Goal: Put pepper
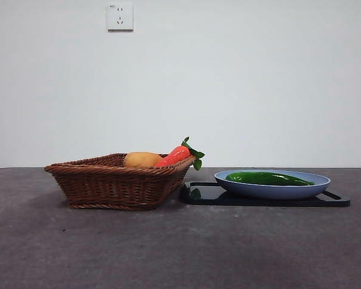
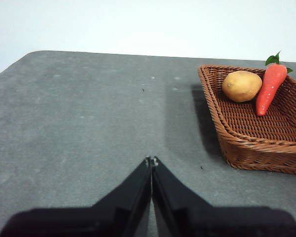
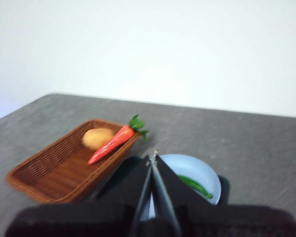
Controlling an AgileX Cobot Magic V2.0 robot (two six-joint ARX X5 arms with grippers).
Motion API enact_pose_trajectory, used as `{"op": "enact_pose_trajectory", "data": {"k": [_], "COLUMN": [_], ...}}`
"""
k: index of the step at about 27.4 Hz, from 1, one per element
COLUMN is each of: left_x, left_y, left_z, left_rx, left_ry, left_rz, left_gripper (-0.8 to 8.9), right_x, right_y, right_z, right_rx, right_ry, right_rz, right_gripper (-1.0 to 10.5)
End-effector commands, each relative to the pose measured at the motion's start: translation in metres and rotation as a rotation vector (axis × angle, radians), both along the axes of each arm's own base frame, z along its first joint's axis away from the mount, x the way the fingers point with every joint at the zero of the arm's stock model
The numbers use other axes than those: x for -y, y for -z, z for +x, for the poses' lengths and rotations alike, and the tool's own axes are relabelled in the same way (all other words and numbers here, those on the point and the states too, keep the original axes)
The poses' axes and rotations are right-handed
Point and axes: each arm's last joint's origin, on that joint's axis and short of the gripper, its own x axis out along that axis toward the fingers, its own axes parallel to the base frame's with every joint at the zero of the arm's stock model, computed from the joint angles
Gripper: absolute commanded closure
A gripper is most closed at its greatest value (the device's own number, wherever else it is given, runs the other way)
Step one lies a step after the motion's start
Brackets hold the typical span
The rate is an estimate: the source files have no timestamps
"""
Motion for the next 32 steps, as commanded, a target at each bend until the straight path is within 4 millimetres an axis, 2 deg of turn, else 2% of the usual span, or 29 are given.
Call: {"op": "enact_pose_trajectory", "data": {"k": [1, 7, 17, 23, 32], "left_x": [-0.001, -0.001, -0.001, -0.001, -0.001], "left_y": [0.002, 0.002, 0.002, 0.002, 0.002], "left_z": [0.0, 0.0, 0.0, 0.0, 0.0], "left_rx": [0.003, 0.003, 0.003, 0.003, 0.003], "left_ry": [-0.007, -0.007, -0.007, -0.007, -0.007], "left_rz": [-0.003, -0.003, -0.003, -0.003, -0.003], "left_gripper": [8.05, 8.05, 8.05, 8.05, 8.05], "right_x": [0.001, 0.001, 0.001, 0.001, 0.001], "right_y": [0.026, 0.074, 0.128, 0.151, 0.169], "right_z": [0.005, 0.009, 0.016, 0.018, 0.019], "right_rx": [0.059, 0.109, 0.036, -0.013, -0.122], "right_ry": [0.039, 0.068, 0.073, 0.074, 0.077], "right_rz": [0.042, 0.068, 0.06, 0.07, 0.068], "right_gripper": [9.4, 9.4, 9.4, 9.4, 9.4]}}
